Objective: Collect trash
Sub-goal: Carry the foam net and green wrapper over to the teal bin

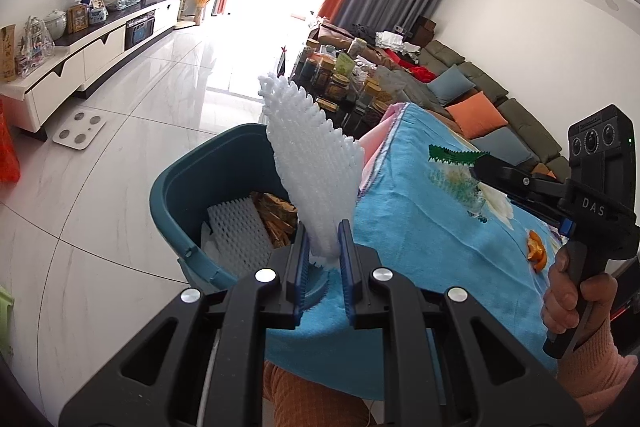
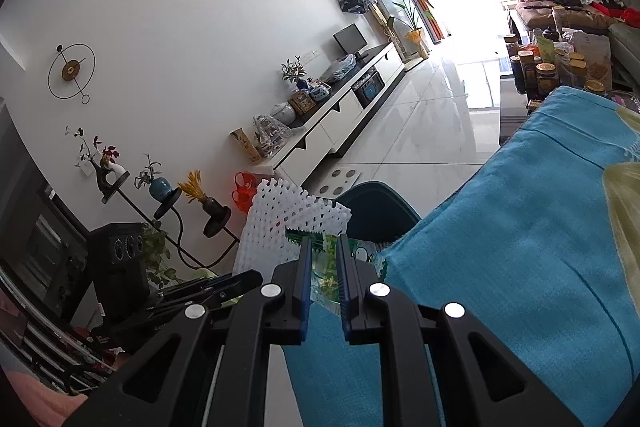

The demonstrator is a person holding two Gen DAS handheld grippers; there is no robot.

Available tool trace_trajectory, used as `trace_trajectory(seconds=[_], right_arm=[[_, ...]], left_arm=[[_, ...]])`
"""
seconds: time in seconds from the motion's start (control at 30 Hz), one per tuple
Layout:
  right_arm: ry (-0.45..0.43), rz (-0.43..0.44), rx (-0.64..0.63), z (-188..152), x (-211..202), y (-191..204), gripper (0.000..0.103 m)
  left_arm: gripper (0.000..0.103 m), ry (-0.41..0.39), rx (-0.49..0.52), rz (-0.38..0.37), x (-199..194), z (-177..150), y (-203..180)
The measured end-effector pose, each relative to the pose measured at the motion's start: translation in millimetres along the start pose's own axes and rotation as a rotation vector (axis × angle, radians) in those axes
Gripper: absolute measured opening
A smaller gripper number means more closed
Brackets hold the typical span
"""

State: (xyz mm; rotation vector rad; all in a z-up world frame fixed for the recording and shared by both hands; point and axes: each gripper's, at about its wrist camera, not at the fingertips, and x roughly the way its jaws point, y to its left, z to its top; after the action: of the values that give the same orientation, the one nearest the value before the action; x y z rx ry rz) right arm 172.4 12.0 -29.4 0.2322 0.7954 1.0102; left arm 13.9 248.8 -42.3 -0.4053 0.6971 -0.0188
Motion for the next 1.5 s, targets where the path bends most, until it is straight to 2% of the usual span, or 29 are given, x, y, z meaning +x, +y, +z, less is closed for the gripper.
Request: trace_trajectory(seconds=[0.3,0.93,1.5], right_arm=[[0.033,0.017,-0.035,8,24,14,0.011],[0.084,0.023,-0.065,23,75,36,0.011],[0.150,-0.008,-0.049,24,115,36,0.011]], left_arm=[[0.015,0.016,-0.022,0.051,10,1,10],[0.015,0.054,-0.057,0.113,30,3,37],[0.015,0.089,-0.079,0.161,51,5,44]])
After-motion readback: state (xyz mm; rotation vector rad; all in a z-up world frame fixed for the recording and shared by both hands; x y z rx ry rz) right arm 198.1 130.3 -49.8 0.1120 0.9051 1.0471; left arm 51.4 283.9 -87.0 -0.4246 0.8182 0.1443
